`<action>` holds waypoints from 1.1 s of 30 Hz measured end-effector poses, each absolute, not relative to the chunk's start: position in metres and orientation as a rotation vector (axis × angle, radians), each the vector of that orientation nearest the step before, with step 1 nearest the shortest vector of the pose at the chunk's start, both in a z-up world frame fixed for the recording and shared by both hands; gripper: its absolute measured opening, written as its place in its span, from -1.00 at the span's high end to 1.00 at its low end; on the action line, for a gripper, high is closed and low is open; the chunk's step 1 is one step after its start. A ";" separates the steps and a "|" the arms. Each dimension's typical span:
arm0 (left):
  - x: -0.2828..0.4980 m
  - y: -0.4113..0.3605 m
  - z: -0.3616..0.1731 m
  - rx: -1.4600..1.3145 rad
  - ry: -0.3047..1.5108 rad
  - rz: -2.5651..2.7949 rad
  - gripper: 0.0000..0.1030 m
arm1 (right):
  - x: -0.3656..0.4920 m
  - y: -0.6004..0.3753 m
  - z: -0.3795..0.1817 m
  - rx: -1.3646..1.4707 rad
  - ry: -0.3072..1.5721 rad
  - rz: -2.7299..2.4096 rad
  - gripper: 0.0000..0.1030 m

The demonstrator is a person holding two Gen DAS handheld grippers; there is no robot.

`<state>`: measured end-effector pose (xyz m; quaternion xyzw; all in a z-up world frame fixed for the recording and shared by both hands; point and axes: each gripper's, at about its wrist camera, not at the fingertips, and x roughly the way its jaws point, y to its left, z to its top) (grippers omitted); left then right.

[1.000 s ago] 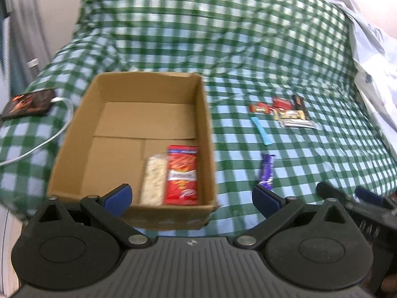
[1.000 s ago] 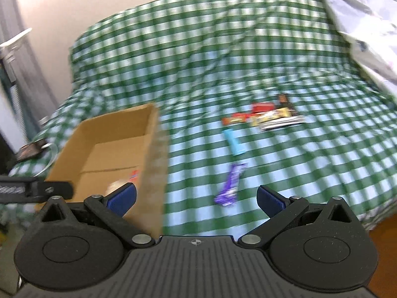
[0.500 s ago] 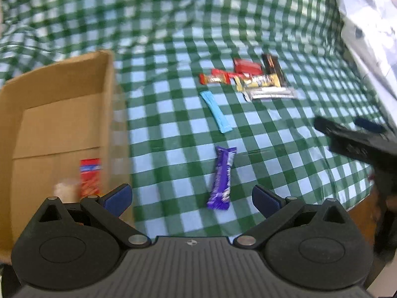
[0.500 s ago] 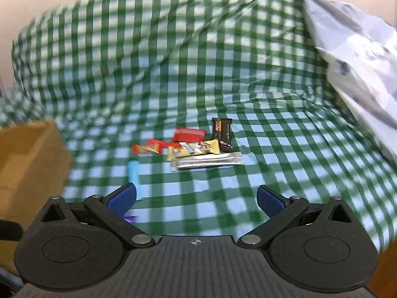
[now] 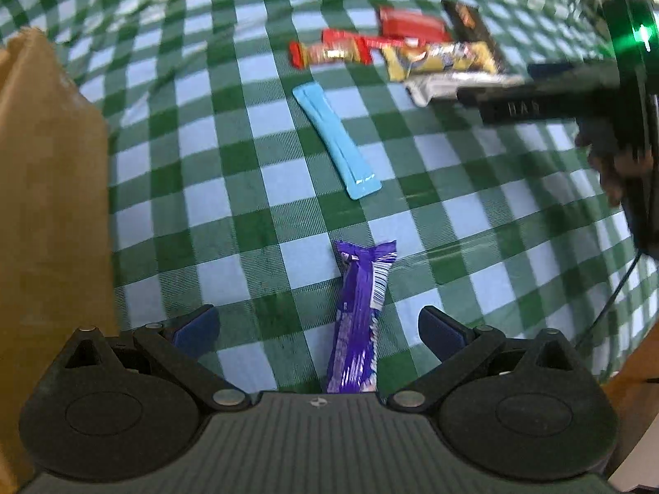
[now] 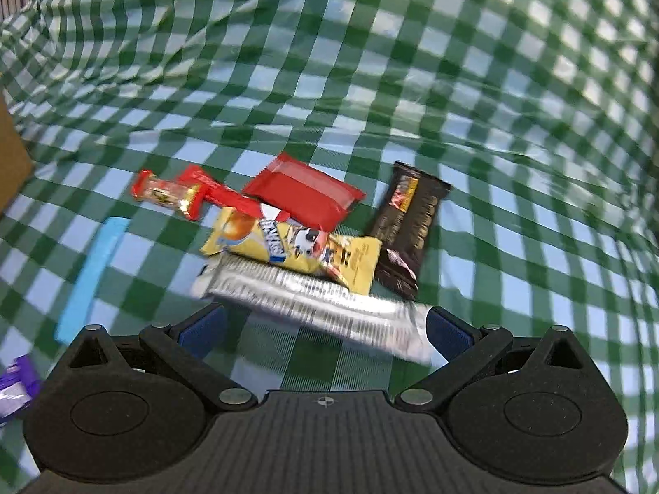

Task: Organize snacks
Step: 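Grasp the purple chocolate bar with left tool while right tool grasps silver bar, then carry the purple bar and silver bar over the cardboard box and lower them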

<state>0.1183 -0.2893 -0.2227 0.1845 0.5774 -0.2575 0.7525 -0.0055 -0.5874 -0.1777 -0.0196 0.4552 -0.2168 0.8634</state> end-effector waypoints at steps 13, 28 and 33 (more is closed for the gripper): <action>0.128 -0.297 -0.252 0.426 1.329 -0.570 -0.99 | 0.014 -0.606 -0.202 0.093 1.035 -0.397 -0.99; 0.119 -0.289 -0.232 0.413 1.264 -0.636 0.71 | 0.011 -0.575 -0.190 0.108 1.007 -0.335 0.42; 0.115 -0.266 -0.207 0.317 1.268 -0.631 0.72 | -0.023 -0.535 -0.185 0.181 0.961 -0.333 0.69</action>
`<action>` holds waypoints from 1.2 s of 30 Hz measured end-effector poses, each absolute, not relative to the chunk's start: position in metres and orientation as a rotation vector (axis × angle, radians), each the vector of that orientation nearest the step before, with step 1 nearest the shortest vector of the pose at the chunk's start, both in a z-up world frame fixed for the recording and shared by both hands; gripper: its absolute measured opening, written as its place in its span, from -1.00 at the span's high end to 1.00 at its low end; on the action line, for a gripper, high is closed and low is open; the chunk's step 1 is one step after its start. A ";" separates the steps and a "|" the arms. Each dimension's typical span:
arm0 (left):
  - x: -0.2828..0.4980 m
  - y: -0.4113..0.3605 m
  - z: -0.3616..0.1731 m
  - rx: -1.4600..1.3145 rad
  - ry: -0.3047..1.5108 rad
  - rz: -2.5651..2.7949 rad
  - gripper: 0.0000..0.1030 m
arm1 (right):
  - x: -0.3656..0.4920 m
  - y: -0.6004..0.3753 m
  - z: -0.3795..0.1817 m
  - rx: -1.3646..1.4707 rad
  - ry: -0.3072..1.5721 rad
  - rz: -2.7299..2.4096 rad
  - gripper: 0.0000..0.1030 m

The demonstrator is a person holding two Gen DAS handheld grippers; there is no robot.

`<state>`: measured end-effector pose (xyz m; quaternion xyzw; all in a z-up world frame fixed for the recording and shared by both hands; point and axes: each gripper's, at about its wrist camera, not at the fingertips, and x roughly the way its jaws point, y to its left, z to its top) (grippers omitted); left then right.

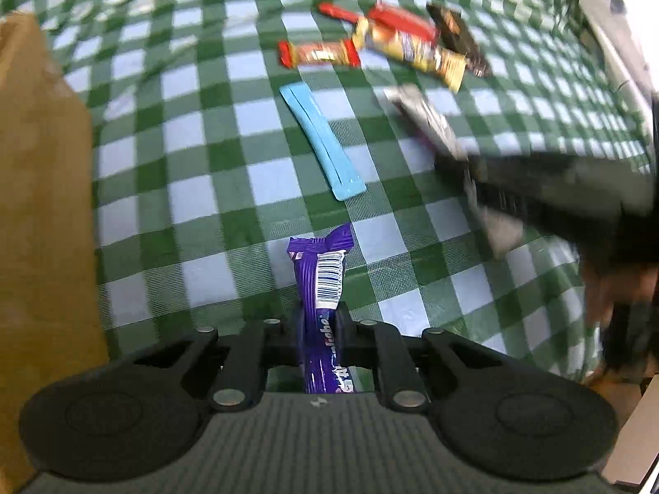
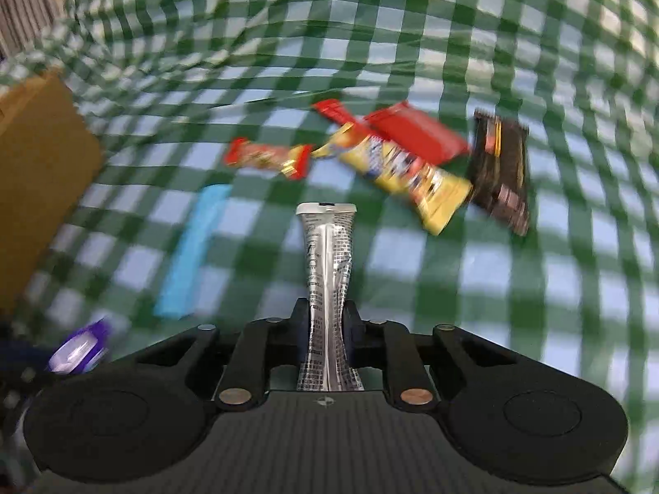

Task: Organize snacks
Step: 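Carry the purple bar and silver bar over the cardboard box and lower them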

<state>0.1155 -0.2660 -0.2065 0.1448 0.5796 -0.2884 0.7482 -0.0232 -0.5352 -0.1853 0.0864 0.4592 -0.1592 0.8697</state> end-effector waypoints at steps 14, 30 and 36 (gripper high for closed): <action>0.048 -0.137 -0.053 0.124 1.062 -0.623 0.72 | -0.111 -0.385 -0.068 0.415 0.586 -0.401 0.70; -0.025 0.068 0.000 -0.072 0.939 -0.453 0.72 | -0.114 -0.149 -0.035 0.365 0.693 -0.087 0.69; -0.041 0.103 0.002 -0.113 0.912 -0.449 0.72 | -0.115 -0.111 -0.032 0.297 0.731 -0.086 0.69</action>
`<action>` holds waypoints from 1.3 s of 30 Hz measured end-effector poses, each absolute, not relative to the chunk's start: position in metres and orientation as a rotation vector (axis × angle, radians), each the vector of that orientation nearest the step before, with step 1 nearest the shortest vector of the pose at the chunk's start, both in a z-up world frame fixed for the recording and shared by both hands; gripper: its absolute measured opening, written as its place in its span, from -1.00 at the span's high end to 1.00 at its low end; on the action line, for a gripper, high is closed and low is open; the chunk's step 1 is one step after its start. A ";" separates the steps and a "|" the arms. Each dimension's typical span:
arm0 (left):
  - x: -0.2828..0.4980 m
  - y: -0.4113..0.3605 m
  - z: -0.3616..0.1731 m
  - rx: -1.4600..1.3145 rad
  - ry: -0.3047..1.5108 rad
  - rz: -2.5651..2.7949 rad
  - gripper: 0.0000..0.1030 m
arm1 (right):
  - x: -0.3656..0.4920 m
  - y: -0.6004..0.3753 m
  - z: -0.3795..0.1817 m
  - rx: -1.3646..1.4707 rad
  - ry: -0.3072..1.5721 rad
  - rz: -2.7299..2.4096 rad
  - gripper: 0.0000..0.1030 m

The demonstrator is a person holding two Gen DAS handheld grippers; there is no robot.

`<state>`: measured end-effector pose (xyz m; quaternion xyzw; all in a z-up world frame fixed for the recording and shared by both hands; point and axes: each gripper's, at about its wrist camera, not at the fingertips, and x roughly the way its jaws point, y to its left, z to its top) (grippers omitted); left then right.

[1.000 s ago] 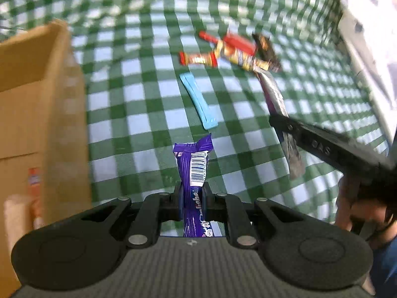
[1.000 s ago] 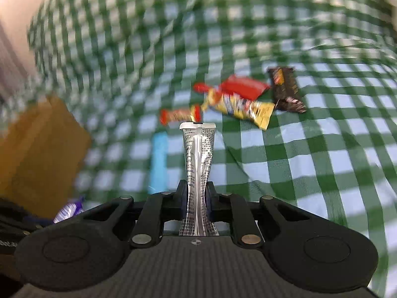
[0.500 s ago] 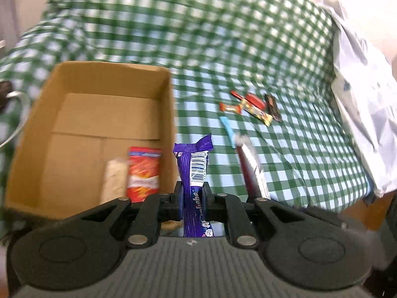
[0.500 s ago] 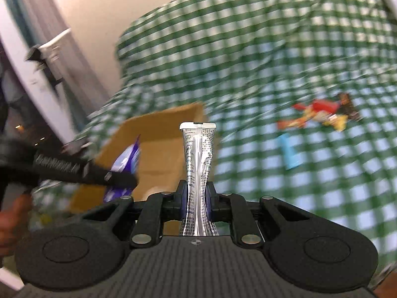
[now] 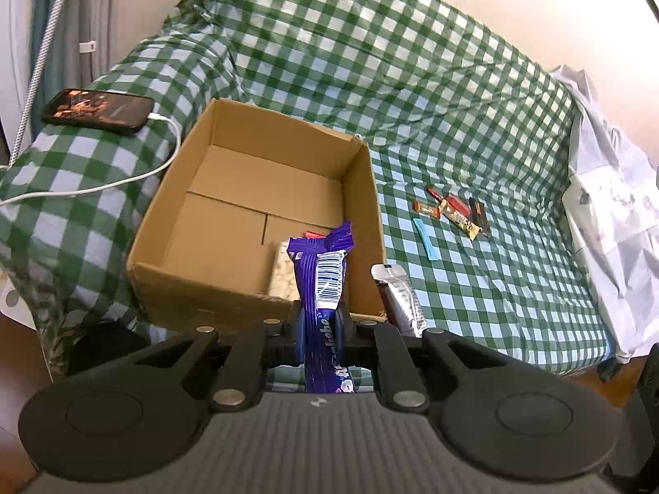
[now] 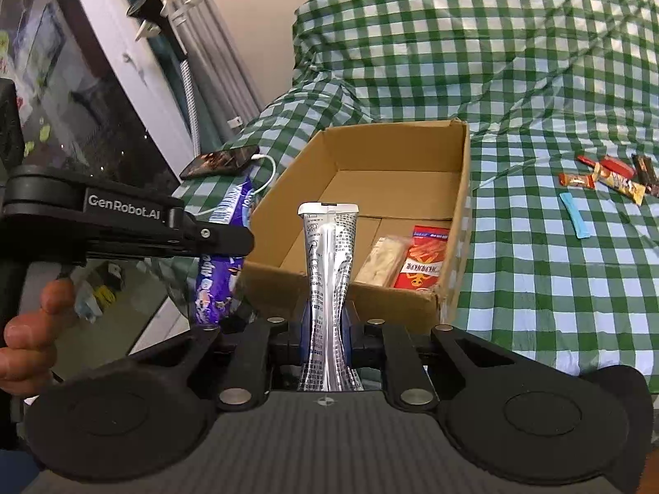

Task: Organize snacks
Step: 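Carry the purple bar and silver bar over the cardboard box and lower them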

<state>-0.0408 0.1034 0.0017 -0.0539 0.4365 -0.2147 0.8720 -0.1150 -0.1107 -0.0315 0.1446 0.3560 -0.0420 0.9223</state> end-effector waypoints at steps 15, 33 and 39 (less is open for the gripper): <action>-0.055 0.126 0.007 -0.159 0.871 -0.459 0.72 | -0.125 -0.077 -0.020 0.207 0.730 -0.085 0.69; -0.049 0.122 0.003 -0.155 0.886 -0.462 0.72 | -0.121 -0.081 -0.020 0.222 0.752 -0.081 0.69; -0.042 0.120 0.000 -0.156 0.893 -0.453 0.72 | -0.117 -0.084 -0.025 0.236 0.769 -0.087 0.69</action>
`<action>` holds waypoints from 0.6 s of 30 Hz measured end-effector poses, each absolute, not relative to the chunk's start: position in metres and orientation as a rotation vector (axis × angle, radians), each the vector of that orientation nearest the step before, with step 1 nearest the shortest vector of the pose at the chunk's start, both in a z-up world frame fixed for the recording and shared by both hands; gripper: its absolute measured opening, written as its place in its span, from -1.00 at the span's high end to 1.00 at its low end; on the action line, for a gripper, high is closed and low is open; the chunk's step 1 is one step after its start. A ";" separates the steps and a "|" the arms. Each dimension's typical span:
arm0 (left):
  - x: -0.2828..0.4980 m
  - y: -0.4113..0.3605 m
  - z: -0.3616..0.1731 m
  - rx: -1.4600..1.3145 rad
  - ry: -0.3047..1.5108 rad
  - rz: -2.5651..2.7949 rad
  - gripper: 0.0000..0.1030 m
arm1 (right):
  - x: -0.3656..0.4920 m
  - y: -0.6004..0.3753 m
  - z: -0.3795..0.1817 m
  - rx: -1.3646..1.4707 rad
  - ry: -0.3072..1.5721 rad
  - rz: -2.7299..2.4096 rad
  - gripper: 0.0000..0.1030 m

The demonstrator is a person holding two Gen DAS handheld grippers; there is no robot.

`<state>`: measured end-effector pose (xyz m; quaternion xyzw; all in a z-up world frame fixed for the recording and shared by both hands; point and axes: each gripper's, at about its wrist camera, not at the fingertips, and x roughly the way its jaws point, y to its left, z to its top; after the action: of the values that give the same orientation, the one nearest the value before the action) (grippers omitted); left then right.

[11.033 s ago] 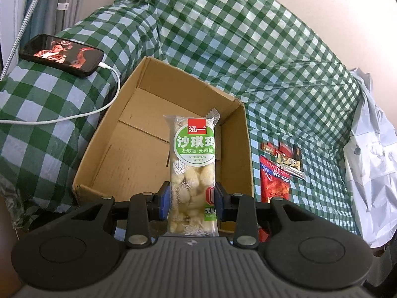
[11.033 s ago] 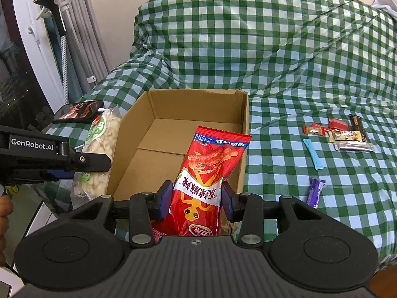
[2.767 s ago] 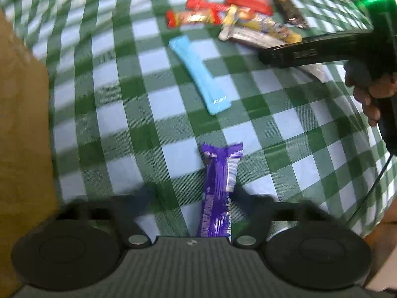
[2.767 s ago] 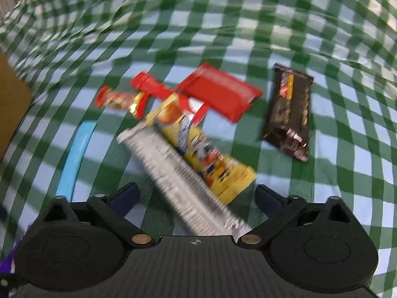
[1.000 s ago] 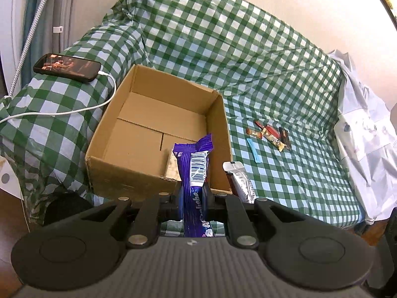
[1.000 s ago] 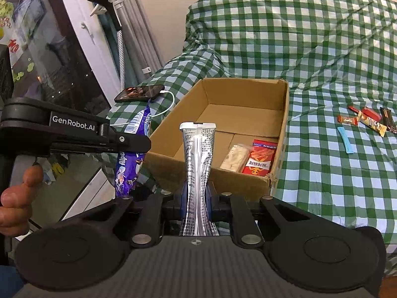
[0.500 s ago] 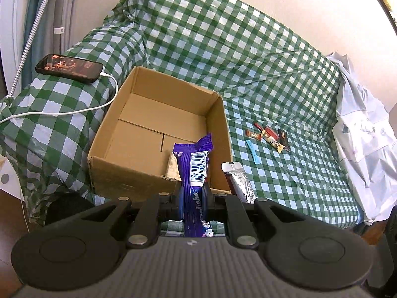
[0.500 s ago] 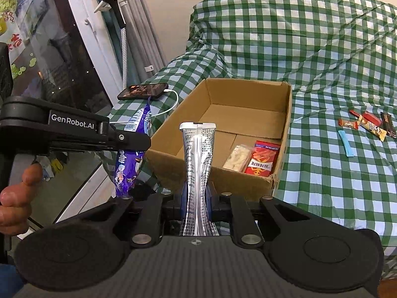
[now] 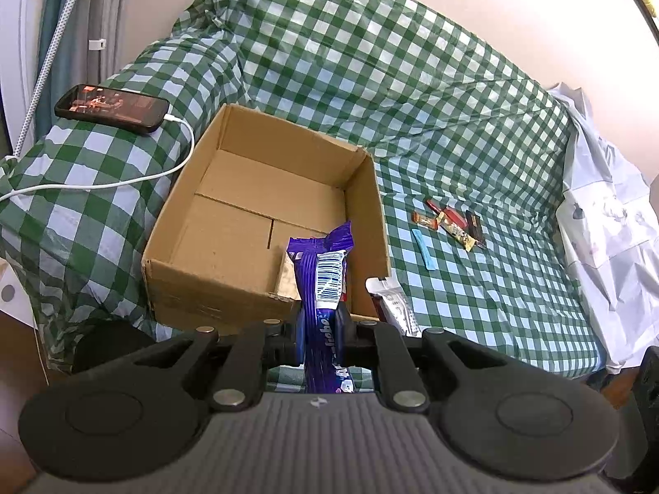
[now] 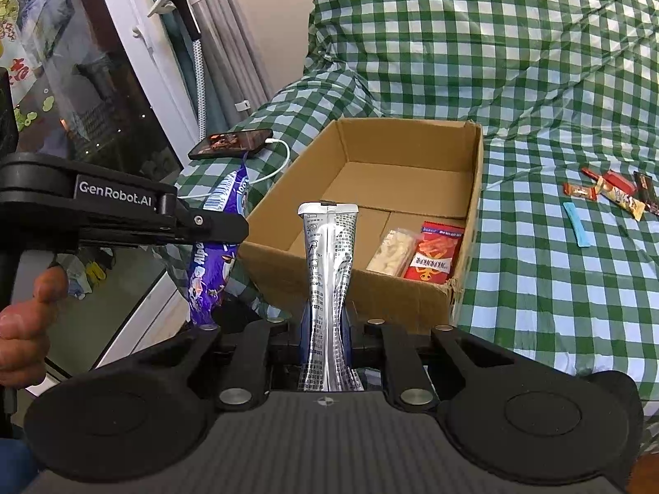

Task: Organize snacks
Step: 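Carry the purple bar and silver bar over the cardboard box and lower them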

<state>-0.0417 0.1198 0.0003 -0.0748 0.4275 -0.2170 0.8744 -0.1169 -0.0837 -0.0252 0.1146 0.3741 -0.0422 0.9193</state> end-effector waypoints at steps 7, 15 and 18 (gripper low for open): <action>-0.030 0.119 -0.003 -0.161 0.902 -0.436 0.72 | -0.110 -0.091 -0.031 0.249 0.786 -0.106 0.69; -0.014 0.115 -0.006 -0.166 0.915 -0.433 0.72 | -0.097 -0.102 -0.030 0.252 0.788 -0.125 0.69; -0.006 0.113 -0.007 -0.169 0.918 -0.430 0.72 | -0.089 -0.108 -0.031 0.252 0.786 -0.134 0.69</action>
<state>-0.0063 0.1128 -0.0073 -0.0807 0.4389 -0.2058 0.8709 -0.0894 -0.1076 -0.0309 0.1224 0.3819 -0.0653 0.9137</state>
